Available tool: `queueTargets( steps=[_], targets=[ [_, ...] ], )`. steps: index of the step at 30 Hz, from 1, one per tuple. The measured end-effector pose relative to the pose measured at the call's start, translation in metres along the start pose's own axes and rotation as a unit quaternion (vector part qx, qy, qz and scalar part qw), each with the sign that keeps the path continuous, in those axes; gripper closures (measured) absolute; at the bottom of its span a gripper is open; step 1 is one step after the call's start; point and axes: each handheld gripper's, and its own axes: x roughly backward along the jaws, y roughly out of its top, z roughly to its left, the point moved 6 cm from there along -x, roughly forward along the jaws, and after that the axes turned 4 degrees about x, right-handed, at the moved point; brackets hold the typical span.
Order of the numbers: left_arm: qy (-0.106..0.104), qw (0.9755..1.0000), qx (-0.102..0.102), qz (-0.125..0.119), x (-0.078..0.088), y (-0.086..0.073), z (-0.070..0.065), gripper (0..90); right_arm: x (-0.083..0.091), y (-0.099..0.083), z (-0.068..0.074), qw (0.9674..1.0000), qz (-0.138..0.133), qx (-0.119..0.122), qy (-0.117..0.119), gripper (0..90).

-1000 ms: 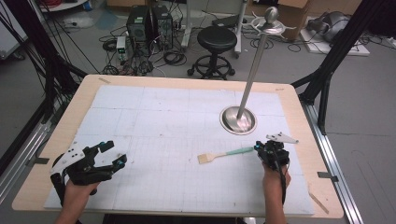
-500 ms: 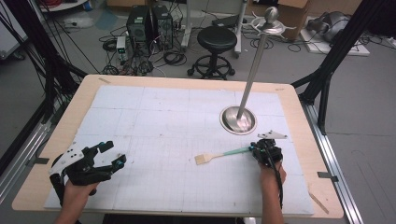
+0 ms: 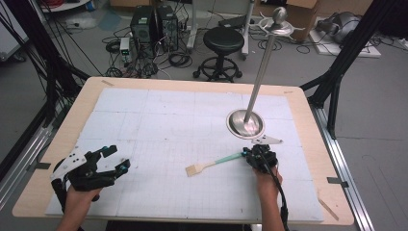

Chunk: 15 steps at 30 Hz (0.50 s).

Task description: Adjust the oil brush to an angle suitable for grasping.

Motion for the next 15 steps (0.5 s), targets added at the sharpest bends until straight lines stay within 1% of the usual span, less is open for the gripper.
queueTargets(
  steps=[1, 2, 4, 5, 6, 7, 8, 9, 11, 12, 13, 14, 15],
  targets=[
    [0.0, 1.0, 0.0, 0.0, 0.0, 0.0, 0.0, 21.8, -0.001, 0.001, 0.007, 0.9999, -0.003, 0.001, 0.011, 89.1],
    [0.0, 1.0, 0.0, 0.0, 0.0, 0.0, 0.0, 21.8, -0.001, 0.001, 0.007, 0.9999, -0.003, 0.001, 0.011, 89.1],
    [-0.001, 1.0, 0.001, 0.0, -0.001, 0.0, -0.001, 21.8, -0.003, 0.003, 0.014, 0.9998, -0.004, 0.009, 0.018, 89.2],
    [-0.001, 1.0, 0.0, 0.001, 0.0, 0.0, -0.001, 21.8, -0.004, 0.004, 0.023, 0.9996, -0.004, 0.011, 0.027, 89.1],
    [-0.001, 1.0, 0.0, 0.001, 0.0, 0.0, -0.001, 21.8, -0.004, 0.004, 0.023, 0.9996, -0.004, 0.011, 0.027, 89.1],
    [-0.001, 1.0, -0.001, 0.001, -0.001, 0.0, 0.0, 21.8, -0.006, 0.006, 0.032, 0.9992, -0.006, 0.014, 0.038, 89.1],
    [-0.001, 1.0, -0.001, 0.003, -0.001, -0.001, 0.0, 21.8, -0.006, 0.006, 0.032, 0.9992, -0.006, 0.014, 0.038, 89.1],
    [-0.001, 1.0, -0.001, 0.004, -0.001, -0.001, 0.0, 21.8, -0.009, 0.008, 0.041, 0.9987, -0.006, 0.023, 0.045, 89.1],
    [-0.001, 1.0, 0.0, 0.003, -0.001, -0.001, 0.0, 21.8, -0.011, 0.011, 0.05, 0.998, -0.006, 0.029, 0.055, 89.1],
    [-0.001, 1.0, 0.0, 0.002, -0.001, -0.001, 0.0, 21.8, -0.011, 0.011, 0.05, 0.998, -0.006, 0.029, 0.055, 89.1],
    [-0.001, 1.0, -0.001, 0.002, -0.001, 0.0, -0.001, 21.8, -0.013, 0.014, 0.06, 0.9968, -0.004, 0.041, 0.069, 89.1],
    [-0.002, 1.0, -0.001, 0.003, 0.0, 0.0, -0.001, 21.8, -0.013, 0.014, 0.06, 0.9968, -0.004, 0.041, 0.069, 89.1],
    [-0.001, 1.0, -0.001, 0.002, 0.0, 0.0, -0.001, 21.8, -0.014, 0.015, 0.065, 0.9962, -0.005, 0.045, 0.074, 89.1]
  ],
)
